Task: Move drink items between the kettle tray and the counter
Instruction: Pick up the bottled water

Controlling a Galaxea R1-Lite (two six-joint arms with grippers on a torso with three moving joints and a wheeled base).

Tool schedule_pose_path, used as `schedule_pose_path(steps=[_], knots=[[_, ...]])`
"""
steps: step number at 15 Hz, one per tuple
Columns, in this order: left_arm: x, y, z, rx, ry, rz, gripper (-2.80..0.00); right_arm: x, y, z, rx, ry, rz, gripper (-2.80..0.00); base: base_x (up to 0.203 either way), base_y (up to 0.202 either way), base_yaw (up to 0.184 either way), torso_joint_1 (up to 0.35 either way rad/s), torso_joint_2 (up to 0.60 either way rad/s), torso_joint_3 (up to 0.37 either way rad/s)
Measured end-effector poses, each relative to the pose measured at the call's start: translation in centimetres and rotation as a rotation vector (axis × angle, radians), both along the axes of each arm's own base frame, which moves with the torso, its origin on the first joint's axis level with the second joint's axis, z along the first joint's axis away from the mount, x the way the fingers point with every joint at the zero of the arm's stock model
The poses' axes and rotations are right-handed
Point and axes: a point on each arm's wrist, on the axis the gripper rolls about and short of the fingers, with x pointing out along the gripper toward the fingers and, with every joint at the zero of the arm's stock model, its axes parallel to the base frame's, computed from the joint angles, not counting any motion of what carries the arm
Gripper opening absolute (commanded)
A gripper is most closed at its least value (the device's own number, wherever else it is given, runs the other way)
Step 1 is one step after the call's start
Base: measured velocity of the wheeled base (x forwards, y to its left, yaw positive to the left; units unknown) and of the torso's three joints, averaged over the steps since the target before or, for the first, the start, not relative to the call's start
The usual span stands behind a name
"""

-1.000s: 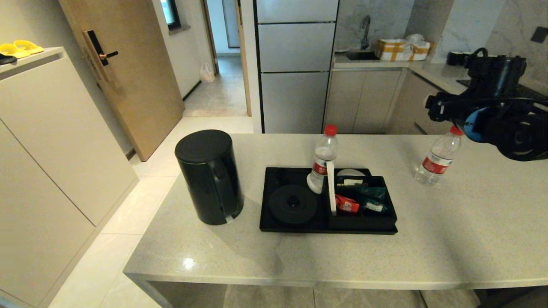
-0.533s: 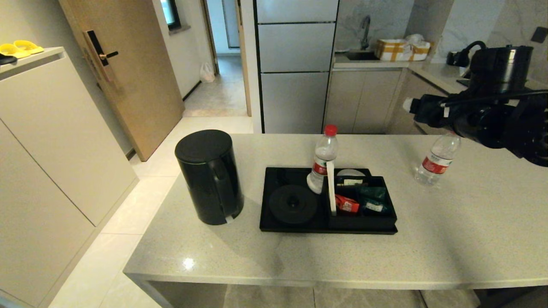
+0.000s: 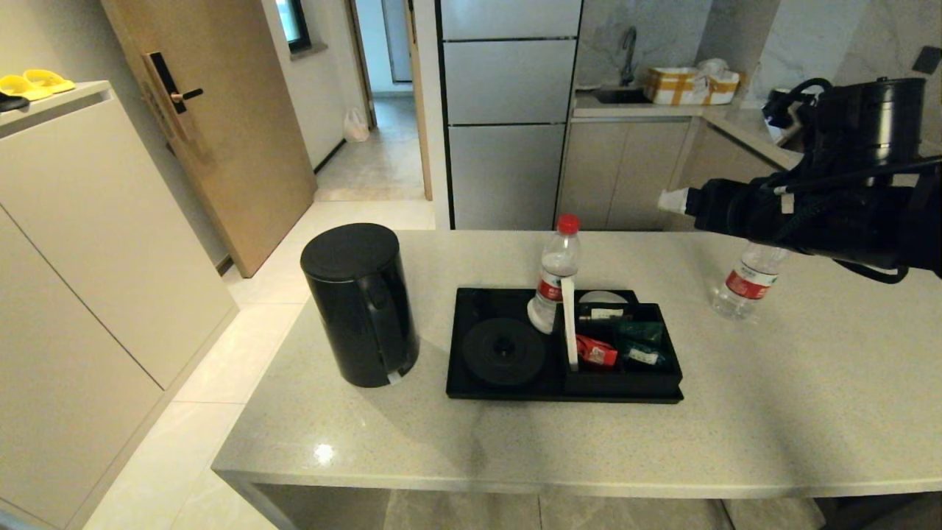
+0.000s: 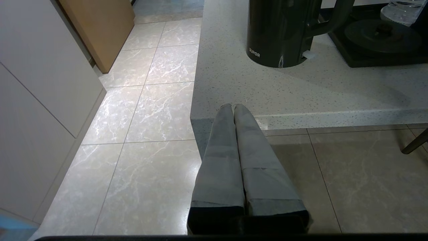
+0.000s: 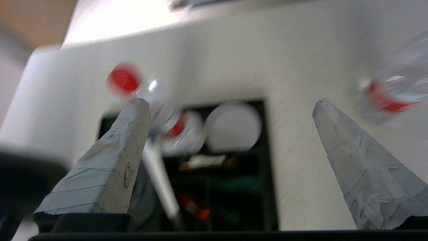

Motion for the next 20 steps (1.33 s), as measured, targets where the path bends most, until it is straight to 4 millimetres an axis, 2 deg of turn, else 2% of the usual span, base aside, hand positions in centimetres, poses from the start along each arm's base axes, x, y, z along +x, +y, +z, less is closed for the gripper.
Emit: schedule_pose_path(steps=[4,7,13,20], knots=[[0.0,0.0,0.0,0.000,0.000,0.000,-2.80,-1.5,2.3,-1.4,0.014,0.069,0.176,0.00,0.000,0.000,0.000,0.000,0.00,0.000],[0.0,0.0,0.0,0.000,0.000,0.000,-2.80,-1.1,4.9,-3.7,0.033,0.075,0.250,0.00,0.000,0.000,0.000,0.000,0.00,0.000],[0.0,0.0,0.0,0.000,0.000,0.000,-2.80,1.0,8.3,-7.1,0.033,-0.060,0.173,0.00,0.000,0.000,0.000,0.000,0.00,0.000],[0.0,0.0,0.0,0.000,0.000,-0.001,-2.80,6.3,11.9,-12.4,-0.027,-0.235,-0.019,0.00,0.000,0.000,0.000,0.000,0.00,0.000]])
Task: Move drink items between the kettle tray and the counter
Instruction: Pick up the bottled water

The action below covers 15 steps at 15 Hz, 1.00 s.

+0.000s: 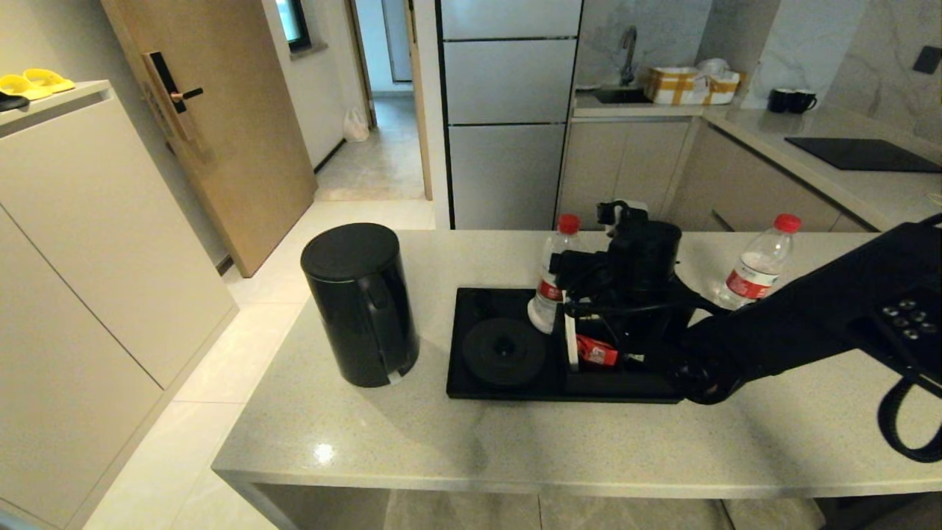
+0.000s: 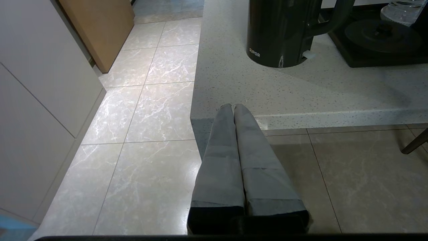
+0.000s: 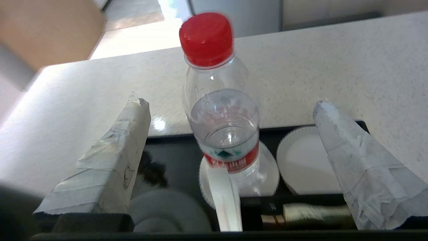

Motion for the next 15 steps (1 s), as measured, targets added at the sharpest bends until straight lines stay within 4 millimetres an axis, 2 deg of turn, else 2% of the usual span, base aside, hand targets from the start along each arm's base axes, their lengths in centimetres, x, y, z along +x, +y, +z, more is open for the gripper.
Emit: schedule_pose_path(steps=[6,11,15], knots=[[0.0,0.0,0.0,0.001,0.000,0.000,-2.80,4.1,1.9,-0.9,-0.030,-0.011,-0.028,0.00,0.000,0.000,0.000,0.000,0.00,0.000],[0.0,0.0,0.0,0.000,0.000,0.000,-2.80,7.8,0.9,-2.3,-0.049,0.007,-0.086,0.00,0.000,0.000,0.000,0.000,0.00,0.000],[0.0,0.0,0.0,0.000,0.000,0.001,-2.80,9.4,0.8,-3.3,-0.048,0.007,-0.101,0.00,0.000,0.000,0.000,0.000,0.00,0.000]])
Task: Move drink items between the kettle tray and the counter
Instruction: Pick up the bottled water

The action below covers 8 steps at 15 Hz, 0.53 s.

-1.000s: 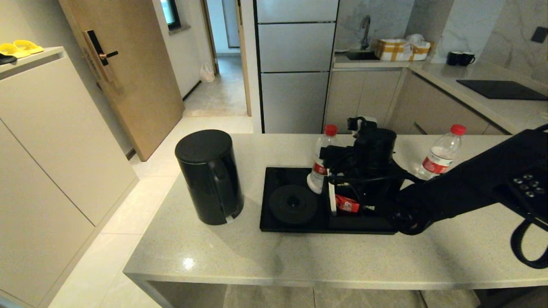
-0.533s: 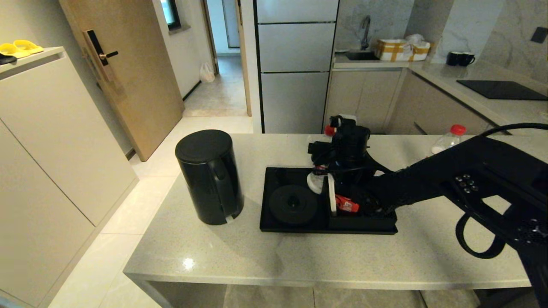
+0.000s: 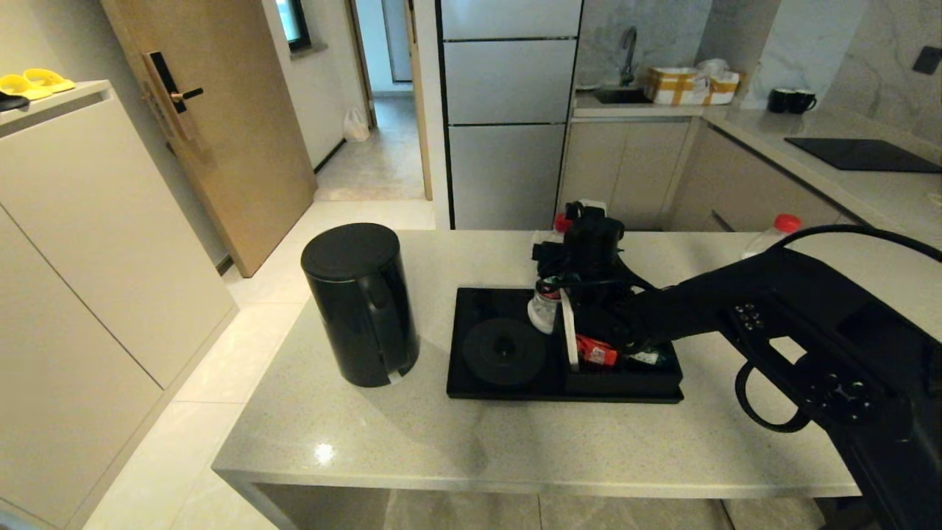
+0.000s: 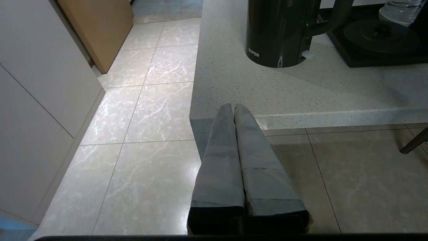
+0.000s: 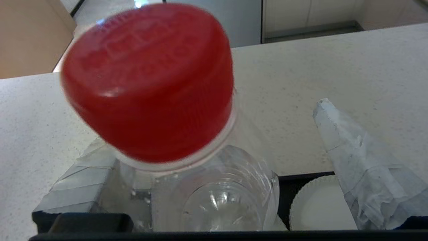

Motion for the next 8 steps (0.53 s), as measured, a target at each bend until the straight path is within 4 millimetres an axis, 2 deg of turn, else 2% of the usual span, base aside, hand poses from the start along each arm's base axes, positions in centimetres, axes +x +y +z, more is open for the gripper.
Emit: schedule_pose_path(steps=[7,8], knots=[[0.0,0.0,0.0,0.000,0.000,0.000,-2.80,0.2,0.0,-1.4,-0.017,0.032,-0.002,0.00,0.000,0.000,0.000,0.000,0.00,0.000],[0.0,0.0,0.0,0.000,0.000,0.000,-2.80,0.2,0.0,-1.5,-0.017,0.033,-0.002,-2.80,0.000,0.000,0.000,0.000,0.00,0.000]])
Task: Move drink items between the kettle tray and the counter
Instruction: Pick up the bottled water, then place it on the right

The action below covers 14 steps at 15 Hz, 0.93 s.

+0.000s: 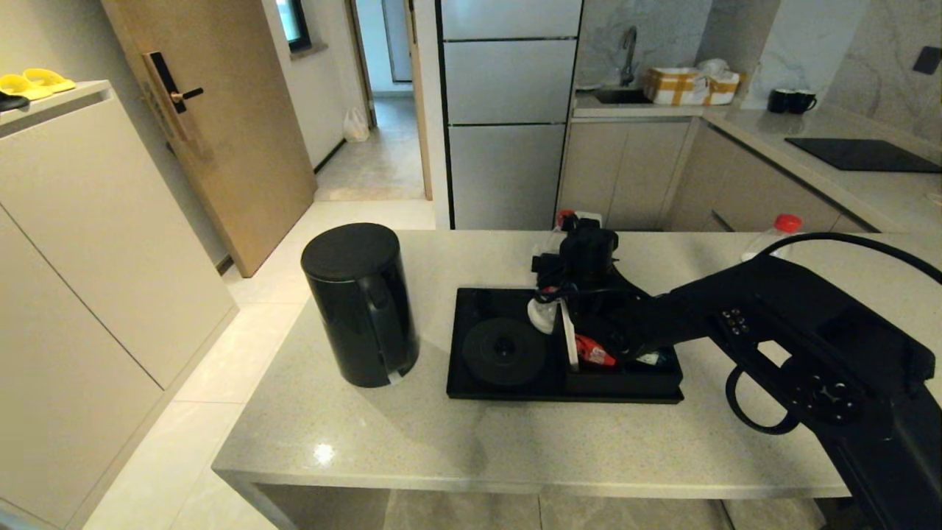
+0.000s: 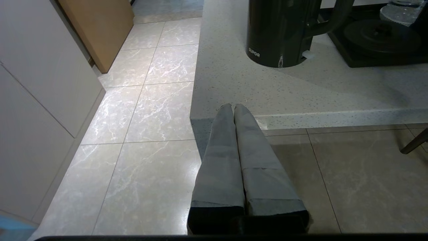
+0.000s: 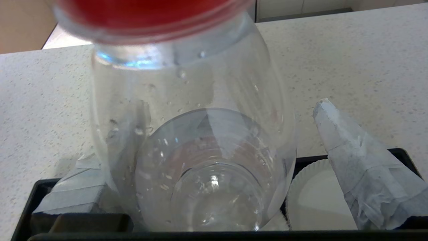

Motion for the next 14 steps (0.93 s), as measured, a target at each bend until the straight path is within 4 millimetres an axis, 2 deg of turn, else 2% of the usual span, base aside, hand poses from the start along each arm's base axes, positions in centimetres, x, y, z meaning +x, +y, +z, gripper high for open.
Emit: schedule_pose_path(steps=[9,11,14], knots=[[0.0,0.0,0.0,0.000,0.000,0.000,-2.80,-0.3,-0.2,0.7,0.004,-0.008,-0.001,-2.80,0.000,0.000,0.000,0.000,0.00,0.000],[0.0,0.0,0.0,0.000,0.000,0.000,-2.80,-0.4,-0.3,1.6,0.013,-0.024,-0.005,-2.80,0.000,0.000,0.000,0.000,0.00,0.000],[0.0,0.0,0.0,0.000,0.000,0.000,-2.80,-0.9,-1.4,4.2,0.032,-0.068,-0.032,-2.80,0.000,0.000,0.000,0.000,0.00,0.000]])
